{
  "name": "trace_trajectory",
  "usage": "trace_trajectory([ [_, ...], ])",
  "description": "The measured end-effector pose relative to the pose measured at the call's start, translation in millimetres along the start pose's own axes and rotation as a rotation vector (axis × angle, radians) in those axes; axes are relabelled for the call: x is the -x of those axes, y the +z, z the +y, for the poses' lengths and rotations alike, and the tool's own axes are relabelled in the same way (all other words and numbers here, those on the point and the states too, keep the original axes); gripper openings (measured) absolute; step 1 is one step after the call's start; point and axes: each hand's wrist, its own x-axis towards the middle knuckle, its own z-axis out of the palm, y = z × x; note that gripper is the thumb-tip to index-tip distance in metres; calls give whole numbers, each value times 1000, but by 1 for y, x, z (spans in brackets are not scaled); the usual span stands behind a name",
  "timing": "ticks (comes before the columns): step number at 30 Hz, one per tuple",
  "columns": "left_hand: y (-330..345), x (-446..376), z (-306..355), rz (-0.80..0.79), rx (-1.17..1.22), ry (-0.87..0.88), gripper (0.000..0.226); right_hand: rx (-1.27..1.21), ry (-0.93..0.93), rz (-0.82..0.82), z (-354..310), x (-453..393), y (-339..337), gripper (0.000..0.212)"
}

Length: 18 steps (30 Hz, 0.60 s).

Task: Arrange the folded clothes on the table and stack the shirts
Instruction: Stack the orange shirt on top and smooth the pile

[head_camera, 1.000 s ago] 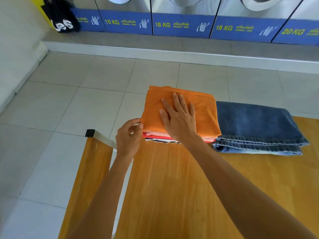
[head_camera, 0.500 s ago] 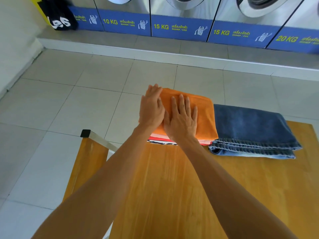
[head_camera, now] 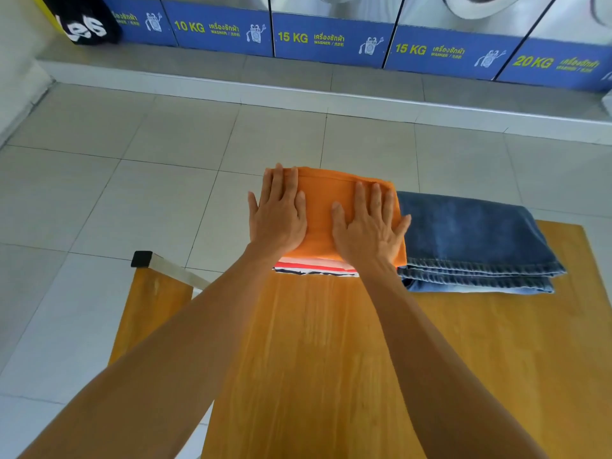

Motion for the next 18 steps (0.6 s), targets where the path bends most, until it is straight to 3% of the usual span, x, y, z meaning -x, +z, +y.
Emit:
trace_trajectory([
  [5,-1,-1,4,-10,7,-10,60,-72,241,-24,43,-10,-21,68],
  [8,-1,-3,4,-16,23,-11,60,-18,20,134,8,-11,-24,63],
  [11,-2,-5,0,-16,118,-20,59,-48,-187,117,-26,-8,-13,63],
  [14,-2,-8,-3,-16,183,-75,58,-74,-217,39,-15,-9,-4,65],
  [18,-1,-9,-4,-11,212,-87,57,-93,-124,-5,21,-13,-4,66],
])
